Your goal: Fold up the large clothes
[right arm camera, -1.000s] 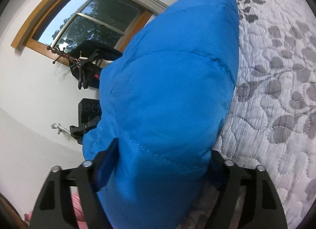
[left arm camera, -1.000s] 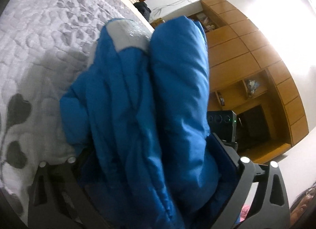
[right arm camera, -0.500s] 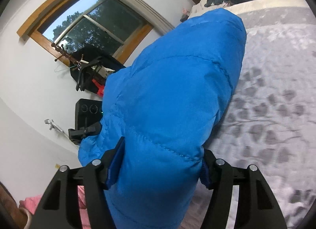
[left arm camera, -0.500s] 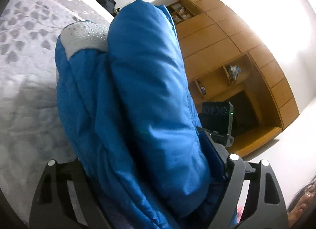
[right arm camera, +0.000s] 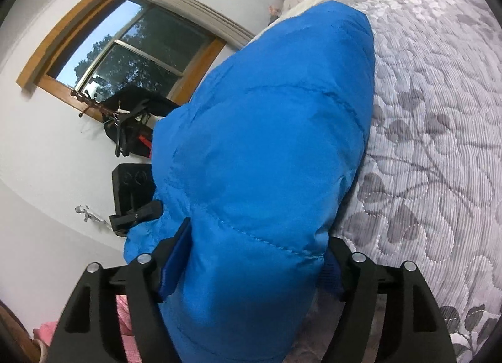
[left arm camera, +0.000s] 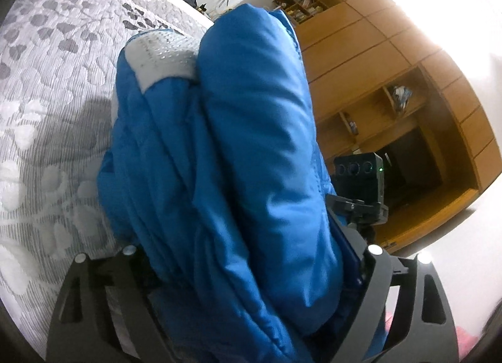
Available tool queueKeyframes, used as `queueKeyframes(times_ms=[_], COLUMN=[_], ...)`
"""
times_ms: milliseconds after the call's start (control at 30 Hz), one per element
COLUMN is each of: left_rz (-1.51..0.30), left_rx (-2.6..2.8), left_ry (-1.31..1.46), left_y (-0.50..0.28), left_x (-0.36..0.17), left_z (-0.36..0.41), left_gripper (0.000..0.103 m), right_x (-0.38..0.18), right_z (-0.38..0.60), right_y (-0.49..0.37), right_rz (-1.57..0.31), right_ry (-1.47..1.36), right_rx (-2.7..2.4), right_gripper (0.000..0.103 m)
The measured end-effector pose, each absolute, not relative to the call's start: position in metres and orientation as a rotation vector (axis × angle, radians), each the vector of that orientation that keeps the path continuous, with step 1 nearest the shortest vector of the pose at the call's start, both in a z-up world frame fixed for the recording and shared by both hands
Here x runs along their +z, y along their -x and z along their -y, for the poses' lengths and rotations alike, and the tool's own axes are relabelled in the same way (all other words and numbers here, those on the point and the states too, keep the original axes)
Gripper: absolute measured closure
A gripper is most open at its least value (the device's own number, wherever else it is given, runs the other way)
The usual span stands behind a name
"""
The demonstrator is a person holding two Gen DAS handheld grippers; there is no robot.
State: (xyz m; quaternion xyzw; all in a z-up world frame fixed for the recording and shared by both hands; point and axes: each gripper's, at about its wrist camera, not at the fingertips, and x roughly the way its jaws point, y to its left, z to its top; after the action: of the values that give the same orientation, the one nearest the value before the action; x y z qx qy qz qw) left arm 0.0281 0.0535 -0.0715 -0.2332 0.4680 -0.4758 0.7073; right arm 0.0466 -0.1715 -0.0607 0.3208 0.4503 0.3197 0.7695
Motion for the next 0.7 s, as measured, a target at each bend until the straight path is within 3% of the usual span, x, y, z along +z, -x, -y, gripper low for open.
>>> queueKeyframes(times_ms=[233, 433, 700], left_rz=[-1.049, -1.031, -0.843], left_rx=[-1.022, -0.973, -0.907], left_ry=[0.481, 0.464, 0.335], left_y=[-0.030, -0.016, 0.036], left_x=[-0.067, -0.036, 0.023], left_z=[-0.061, -0.084, -0.102], left_gripper=[0.013, 0.013, 0.013], right_x=[-0.071, -0.040, 0.000], right_z=[0.180, 0.176, 0.171], right_y=[-0.040, -0.024, 0.017], right_rz=[-0.978, -0.954, -0.922], right_ry=[-0.739, -0.603, -0.502], right_rx=[0.679, 0.553, 0.476], right_gripper=[0.020, 0.018, 0.018])
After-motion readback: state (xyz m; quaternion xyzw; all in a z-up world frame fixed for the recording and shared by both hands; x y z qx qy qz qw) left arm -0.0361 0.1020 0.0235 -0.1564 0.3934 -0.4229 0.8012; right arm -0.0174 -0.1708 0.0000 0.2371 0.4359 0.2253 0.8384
